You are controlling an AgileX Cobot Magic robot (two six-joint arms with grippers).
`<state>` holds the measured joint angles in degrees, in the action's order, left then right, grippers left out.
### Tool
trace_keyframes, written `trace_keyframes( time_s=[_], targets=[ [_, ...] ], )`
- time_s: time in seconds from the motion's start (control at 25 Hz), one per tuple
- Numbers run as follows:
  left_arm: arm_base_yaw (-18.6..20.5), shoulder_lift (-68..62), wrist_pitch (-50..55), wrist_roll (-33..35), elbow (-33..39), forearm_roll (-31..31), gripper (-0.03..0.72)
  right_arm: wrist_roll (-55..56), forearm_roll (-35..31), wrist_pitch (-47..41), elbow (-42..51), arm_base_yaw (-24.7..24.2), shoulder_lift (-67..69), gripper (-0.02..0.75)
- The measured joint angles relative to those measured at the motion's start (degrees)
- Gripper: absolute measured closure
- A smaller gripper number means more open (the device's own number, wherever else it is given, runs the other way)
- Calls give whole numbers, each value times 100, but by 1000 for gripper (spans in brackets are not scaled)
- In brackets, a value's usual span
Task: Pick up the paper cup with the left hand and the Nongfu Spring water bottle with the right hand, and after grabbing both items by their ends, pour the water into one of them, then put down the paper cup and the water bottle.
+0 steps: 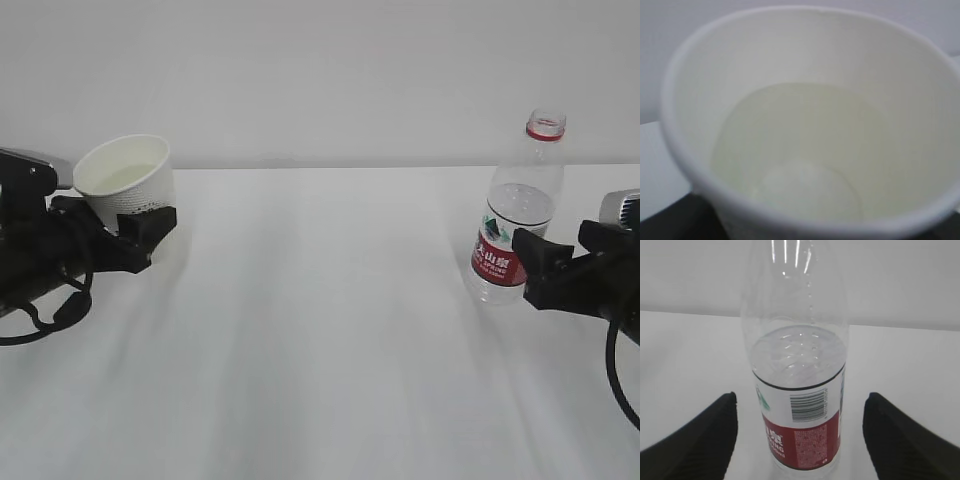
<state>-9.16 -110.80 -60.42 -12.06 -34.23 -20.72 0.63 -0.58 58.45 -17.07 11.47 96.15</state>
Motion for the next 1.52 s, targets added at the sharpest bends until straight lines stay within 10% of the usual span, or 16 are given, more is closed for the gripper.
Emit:
trace_keyframes(
  time_s=[0.72,1.52],
  targets=[
    [846,0,-10,9,0,110,151,10,0,-112,0,0,-9,148],
    [856,-239,-59,111,0,684,151,10,88,-224,0,0,-9,148]
  ],
)
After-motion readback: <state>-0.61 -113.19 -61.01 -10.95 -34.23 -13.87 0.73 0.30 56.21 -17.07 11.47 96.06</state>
